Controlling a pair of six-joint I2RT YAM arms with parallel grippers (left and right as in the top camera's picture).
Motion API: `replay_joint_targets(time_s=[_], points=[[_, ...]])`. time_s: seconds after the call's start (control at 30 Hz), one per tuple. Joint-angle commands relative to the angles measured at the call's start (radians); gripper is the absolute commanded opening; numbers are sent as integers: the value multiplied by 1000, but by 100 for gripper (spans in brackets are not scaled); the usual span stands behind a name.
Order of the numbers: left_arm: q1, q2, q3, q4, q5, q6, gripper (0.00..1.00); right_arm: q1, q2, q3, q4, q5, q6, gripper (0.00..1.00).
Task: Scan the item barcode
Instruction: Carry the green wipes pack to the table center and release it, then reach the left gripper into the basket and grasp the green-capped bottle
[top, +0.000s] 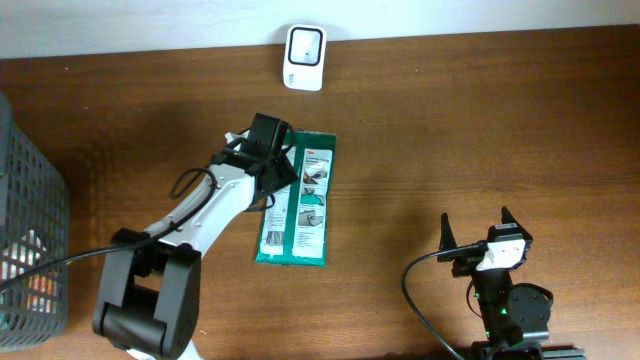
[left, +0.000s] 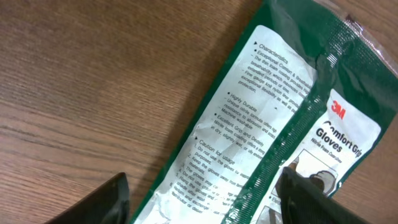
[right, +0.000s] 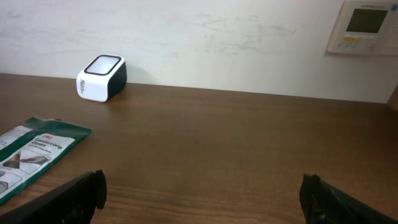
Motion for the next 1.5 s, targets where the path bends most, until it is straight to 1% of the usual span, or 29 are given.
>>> replay_joint_targets(time_s=[0.0, 0.03, 0.07, 0.1, 0.13, 0.17, 0.2, 0.23, 0.3, 0.33, 0.37, 0.47, 0.53, 0.63, 0.8, 0.87, 0.9, 0.97, 1.0, 1.13, 1.2, 1.27, 1.3, 1.33, 1.37, 1.47], points=[[16, -68, 147, -95, -20, 264, 77, 5, -6, -5, -5, 5, 0, 98], [46, -107, 255, -169, -20, 406, 79, 5, -6, -5, -5, 5, 0, 98], [77, -132, 348, -229, -20, 501, 82, 5, -6, -5, -5, 5, 0, 98], [111, -152, 437, -287, -20, 554, 87, 5, -6, -5, -5, 5, 0, 98], [178, -171, 566, -368, -21, 602, 91, 5, -6, -5, -5, 5, 0, 98], [257, -179, 686, -441, -37, 610, 91, 5, -6, -5, -5, 5, 0, 98], [318, -181, 751, -480, -58, 610, 92, 5, -6, -5, -5, 5, 0, 98], [420, -185, 828, -528, -83, 610, 92, 5, -6, -5, -5, 5, 0, 98], [600, -204, 866, -573, -83, 608, 89, 5, -6, -5, -5, 5, 0, 98], [678, -208, 866, -584, -83, 587, 89, 5, -6, -5, -5, 5, 0, 98], [766, -208, 865, -594, -80, 549, 91, 5, -6, -5, -5, 5, 0, 98], [974, -206, 858, -586, -80, 537, 93, 5, -6, -5, -5, 5, 0, 98], [1080, -186, 858, -570, -80, 538, 93, 5, -6, -5, -5, 5, 0, 98], [1176, -114, 846, -570, -79, 546, 93, 5, -6, -5, -5, 5, 0, 98], [1251, 26, 824, -559, -79, 550, 93, 5, -6, -5, -5, 5, 0, 98], [1259, 69, 824, -548, -79, 581, 93, 5, -6, -5, -5, 5, 0, 98], [1261, 112, 823, -535, -79, 621, 91, 5, -6, -5, -5, 5, 0, 98], [1261, 169, 822, -504, -79, 657, 86, 5, -6, -5, -5, 5, 0, 98], [1260, 203, 822, -473, -60, 701, 84, 5, -6, -5, -5, 5, 0, 98], [1259, 257, 821, -391, -64, 745, 84, 5, -6, -5, -5, 5, 0, 98], [1251, 280, 805, -321, -70, 800, 84, 5, -6, -5, -5, 5, 0, 98], [1250, 283, 763, -230, -70, 812, 84, 5, -6, -5, -5, 5, 0, 98], [1250, 284, 736, -167, -64, 866, 84, 5, -6, -5, -5, 5, 0, 98], [1250, 285, 711, -125, -63, 895, 85, 5, -6, -5, -5, 5, 0, 98], [1250, 285, 663, -55, -61, 905, 86, 5, -6, -5, -5, 5, 0, 98], [1250, 286, 597, 49, -41, 905, 86, 5, -6, -5, -5, 5, 0, 98]])
